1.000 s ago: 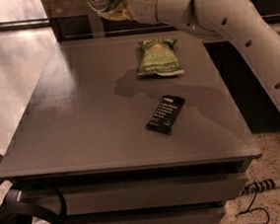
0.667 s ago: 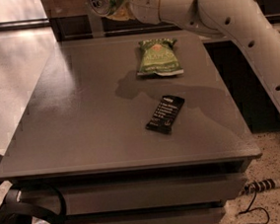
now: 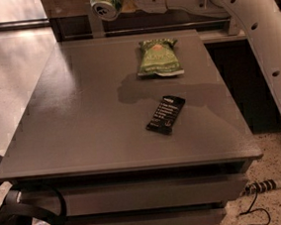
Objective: Place green can upright
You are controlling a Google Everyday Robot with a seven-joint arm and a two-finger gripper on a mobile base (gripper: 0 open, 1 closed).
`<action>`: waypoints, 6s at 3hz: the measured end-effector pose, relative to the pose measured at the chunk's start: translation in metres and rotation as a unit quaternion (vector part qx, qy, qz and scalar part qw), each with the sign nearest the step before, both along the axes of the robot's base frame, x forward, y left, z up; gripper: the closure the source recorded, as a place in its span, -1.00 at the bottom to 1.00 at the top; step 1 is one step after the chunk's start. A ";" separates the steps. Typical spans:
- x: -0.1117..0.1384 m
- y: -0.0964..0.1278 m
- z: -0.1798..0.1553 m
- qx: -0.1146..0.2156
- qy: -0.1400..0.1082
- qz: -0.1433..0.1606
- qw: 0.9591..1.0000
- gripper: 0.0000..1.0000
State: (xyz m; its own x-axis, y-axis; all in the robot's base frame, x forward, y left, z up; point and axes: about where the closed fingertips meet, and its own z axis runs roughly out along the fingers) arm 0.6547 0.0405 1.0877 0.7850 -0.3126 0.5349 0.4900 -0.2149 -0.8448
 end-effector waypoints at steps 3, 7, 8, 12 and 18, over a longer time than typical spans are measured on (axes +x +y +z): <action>-0.009 0.000 -0.002 -0.066 -0.106 0.002 0.992 1.00; -0.026 -0.002 -0.071 -0.278 -0.357 -0.063 0.889 1.00; -0.026 -0.002 -0.071 -0.278 -0.357 -0.063 0.889 1.00; 0.012 0.044 -0.173 -0.365 -0.355 -0.105 0.854 1.00; 0.082 -0.003 -0.197 -0.272 -0.319 -0.222 0.880 1.00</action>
Offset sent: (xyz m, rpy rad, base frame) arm -0.0062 -0.0039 -0.0008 -0.0882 -0.1241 0.0018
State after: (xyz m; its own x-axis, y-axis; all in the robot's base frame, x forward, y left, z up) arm 0.7369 0.0373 0.8907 0.1360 -0.0735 0.9880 0.5928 -0.7930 -0.1406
